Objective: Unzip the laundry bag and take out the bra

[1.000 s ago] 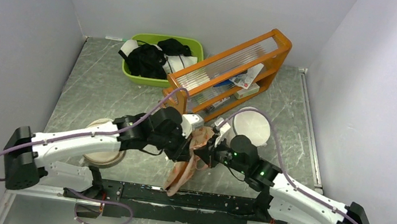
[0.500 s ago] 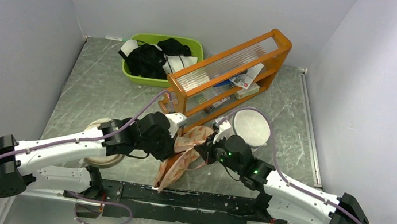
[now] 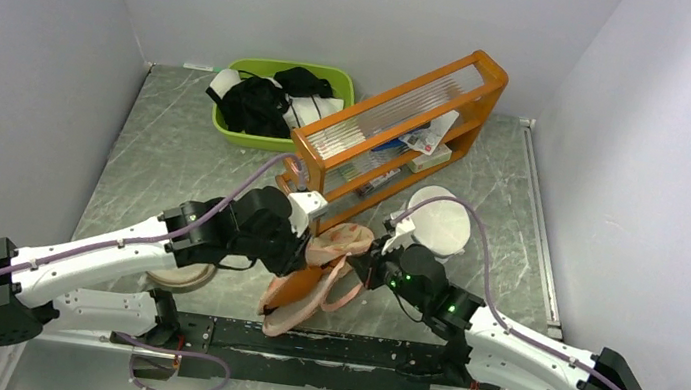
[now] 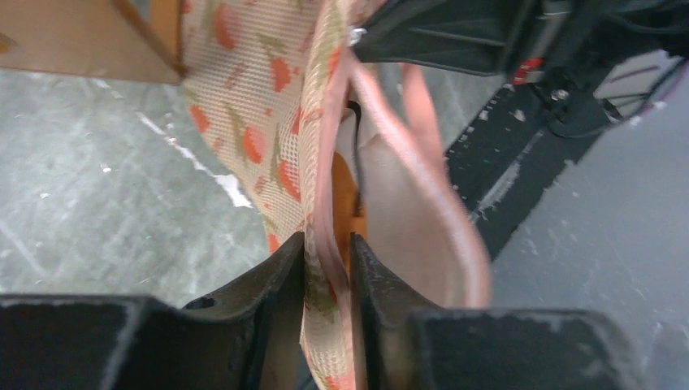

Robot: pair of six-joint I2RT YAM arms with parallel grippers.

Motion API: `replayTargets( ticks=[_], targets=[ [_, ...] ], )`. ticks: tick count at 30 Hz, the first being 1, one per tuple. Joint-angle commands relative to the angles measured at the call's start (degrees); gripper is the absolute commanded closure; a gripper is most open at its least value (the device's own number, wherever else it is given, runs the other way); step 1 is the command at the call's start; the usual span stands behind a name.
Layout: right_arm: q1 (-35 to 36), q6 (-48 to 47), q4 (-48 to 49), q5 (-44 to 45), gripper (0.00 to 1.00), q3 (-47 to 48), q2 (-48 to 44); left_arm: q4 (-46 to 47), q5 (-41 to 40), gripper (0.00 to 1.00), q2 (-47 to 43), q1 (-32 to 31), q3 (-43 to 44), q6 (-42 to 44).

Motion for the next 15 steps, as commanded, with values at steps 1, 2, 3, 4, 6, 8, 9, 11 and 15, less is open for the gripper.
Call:
replayTargets(
  ticks=[1, 2, 3, 4, 6, 8, 9, 11, 15],
  targets=[
    [-0.3, 1.0, 3.7, -2.8, 1.00, -0.2, 1.2, 6.1, 11.0, 0.55, 0.4, 0.0, -2.1, 1.3],
    [-0.3, 1.2, 4.3, -3.5, 1.00, -0.4, 1.2, 7.6, 11.8, 0.43, 0.7, 0.0, -3.0, -1.1],
    [-0.2, 1.5, 4.7, -4.0, 1.00, -0.4, 1.1, 9.1, 12.3, 0.29, 0.9, -0.1, -3.6, -2.2],
    [-0.3, 1.9, 4.7, -4.4, 1.00, -0.4, 0.9, 10.6, 12.5, 0.19, 1.0, -0.1, -4.2, -3.5],
    [-0.3, 2.5, 4.8, -4.9, 1.00, -0.3, 0.6, 14.6, 12.6, 0.02, 1.2, -0.2, -5.0, -5.4],
    [-0.2, 2.9, 4.6, -5.3, 1.00, -0.2, 0.3, 17.7, 11.5, 0.00, 2.2, -1.0, -4.7, -6.0],
    [-0.2, 2.9, 4.5, -5.5, 1.00, -0.1, 0.1, 18.1, 9.2, 0.00, 3.1, -1.9, -4.2, -6.1],
    [-0.2, 3.1, 4.3, -5.7, 1.00, 0.1, -0.3, 17.6, 3.2, 0.00, 5.7, -4.7, -2.0, -5.9],
    [-0.2, 3.6, 4.0, -5.7, 1.00, 0.1, -0.8, 14.9, -11.0, 0.03, 13.4, -11.4, 2.8, -5.8]
  ],
)
